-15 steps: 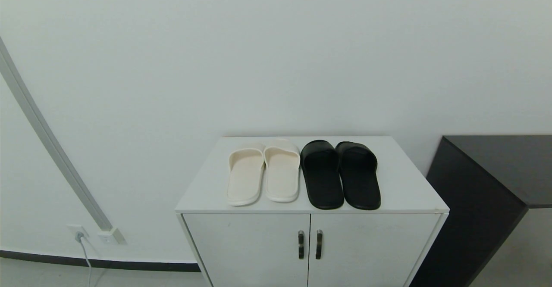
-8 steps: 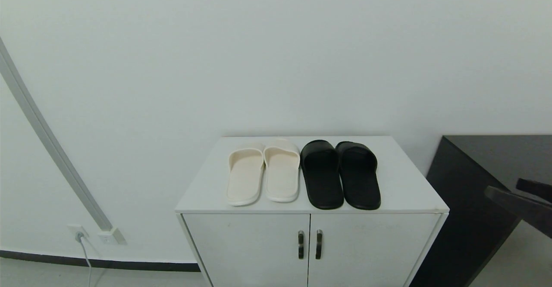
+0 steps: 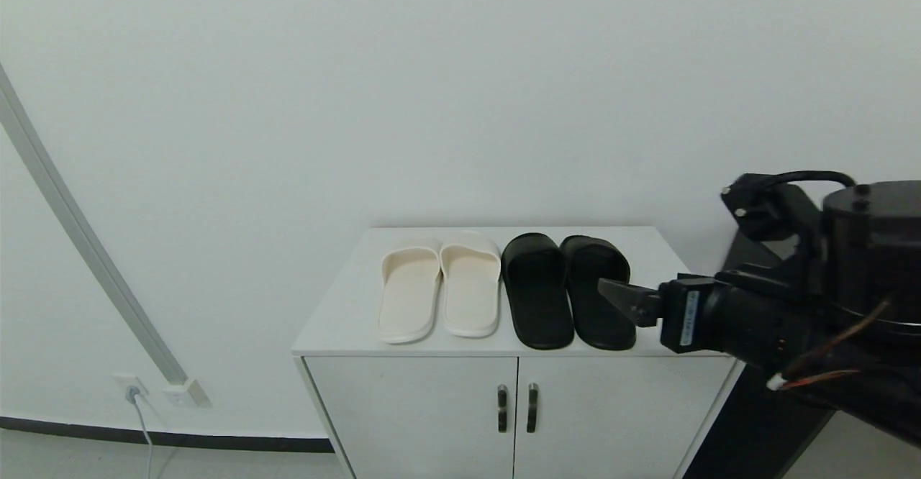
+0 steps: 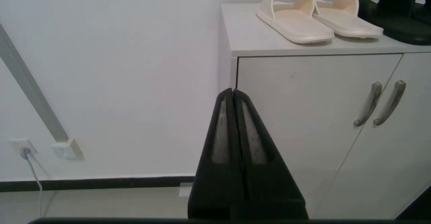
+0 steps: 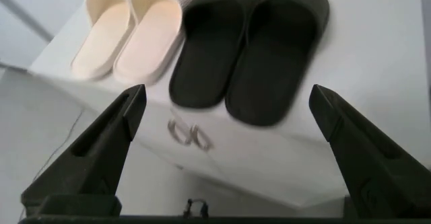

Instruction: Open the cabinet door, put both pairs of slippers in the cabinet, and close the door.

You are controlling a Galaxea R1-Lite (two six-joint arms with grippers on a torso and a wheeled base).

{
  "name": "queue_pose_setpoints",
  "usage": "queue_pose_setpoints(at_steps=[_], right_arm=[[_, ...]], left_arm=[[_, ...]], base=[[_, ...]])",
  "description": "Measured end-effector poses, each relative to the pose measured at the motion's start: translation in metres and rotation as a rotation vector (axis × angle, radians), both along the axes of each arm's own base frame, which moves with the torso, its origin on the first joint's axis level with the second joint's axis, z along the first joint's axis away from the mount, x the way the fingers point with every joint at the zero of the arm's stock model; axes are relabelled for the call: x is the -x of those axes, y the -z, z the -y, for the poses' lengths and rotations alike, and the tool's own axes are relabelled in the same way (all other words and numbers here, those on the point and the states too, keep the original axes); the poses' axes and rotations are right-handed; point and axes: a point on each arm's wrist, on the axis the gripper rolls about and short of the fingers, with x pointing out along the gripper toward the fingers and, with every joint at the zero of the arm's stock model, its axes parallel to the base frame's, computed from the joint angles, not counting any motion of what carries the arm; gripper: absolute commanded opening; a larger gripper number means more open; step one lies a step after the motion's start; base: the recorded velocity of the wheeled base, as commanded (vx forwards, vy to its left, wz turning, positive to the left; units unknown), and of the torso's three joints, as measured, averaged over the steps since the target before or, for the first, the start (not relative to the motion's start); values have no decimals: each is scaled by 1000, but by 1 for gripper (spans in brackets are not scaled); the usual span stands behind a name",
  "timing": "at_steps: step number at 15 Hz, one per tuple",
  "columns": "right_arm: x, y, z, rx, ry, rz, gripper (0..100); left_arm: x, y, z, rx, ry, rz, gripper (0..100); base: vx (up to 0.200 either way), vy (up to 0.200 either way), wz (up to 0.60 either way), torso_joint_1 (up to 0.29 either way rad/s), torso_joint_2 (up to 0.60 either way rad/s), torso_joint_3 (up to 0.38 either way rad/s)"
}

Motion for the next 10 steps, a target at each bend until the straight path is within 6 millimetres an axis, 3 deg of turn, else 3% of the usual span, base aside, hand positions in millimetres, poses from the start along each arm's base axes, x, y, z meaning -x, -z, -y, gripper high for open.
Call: queue_pose_setpoints(at_steps=[5, 10], right_arm=[[-56, 30, -51, 56, 143, 23, 100], [-114, 54, -70, 78, 248, 17, 100]], left_arm=[[0, 0, 0, 0, 0, 0, 0], [0, 0, 0, 2, 0, 0, 0]], base=[[0, 0, 0, 0, 0, 0], [0, 0, 0, 0, 0, 0]])
